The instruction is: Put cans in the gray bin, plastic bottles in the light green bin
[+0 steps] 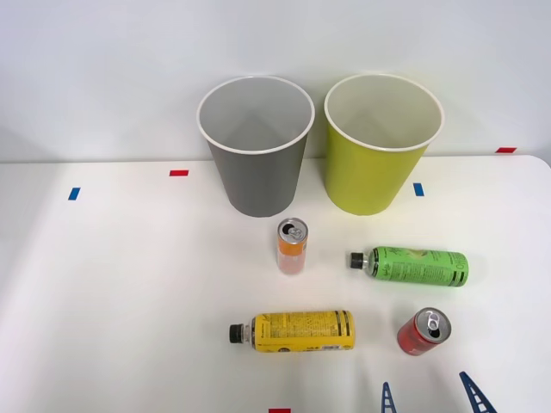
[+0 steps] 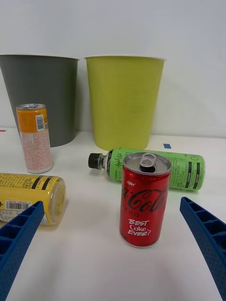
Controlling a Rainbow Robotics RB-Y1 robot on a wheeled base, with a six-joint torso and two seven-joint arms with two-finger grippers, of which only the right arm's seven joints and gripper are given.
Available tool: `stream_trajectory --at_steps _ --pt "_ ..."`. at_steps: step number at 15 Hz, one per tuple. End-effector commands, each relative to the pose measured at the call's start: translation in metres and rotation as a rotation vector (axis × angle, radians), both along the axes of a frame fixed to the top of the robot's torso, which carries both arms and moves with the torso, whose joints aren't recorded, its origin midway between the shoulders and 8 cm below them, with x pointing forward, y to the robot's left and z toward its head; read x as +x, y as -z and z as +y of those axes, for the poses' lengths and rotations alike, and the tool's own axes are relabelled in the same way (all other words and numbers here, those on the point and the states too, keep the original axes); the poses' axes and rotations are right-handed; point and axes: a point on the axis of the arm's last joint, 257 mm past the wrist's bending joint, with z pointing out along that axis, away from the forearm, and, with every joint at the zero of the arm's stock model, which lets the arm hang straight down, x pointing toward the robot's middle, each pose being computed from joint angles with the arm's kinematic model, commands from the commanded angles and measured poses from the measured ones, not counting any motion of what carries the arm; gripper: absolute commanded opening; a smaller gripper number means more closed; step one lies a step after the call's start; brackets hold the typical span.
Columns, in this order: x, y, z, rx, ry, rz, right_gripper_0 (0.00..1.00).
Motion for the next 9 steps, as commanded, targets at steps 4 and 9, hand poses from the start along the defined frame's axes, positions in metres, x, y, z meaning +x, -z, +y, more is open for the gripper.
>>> stream_trajectory --at_steps 4,9 --pt "0.0 0.0 0.0 0.0 0.0 0.0 1.0" --pt "0.0 0.0 0.0 0.0 0.0 0.0 1.0"
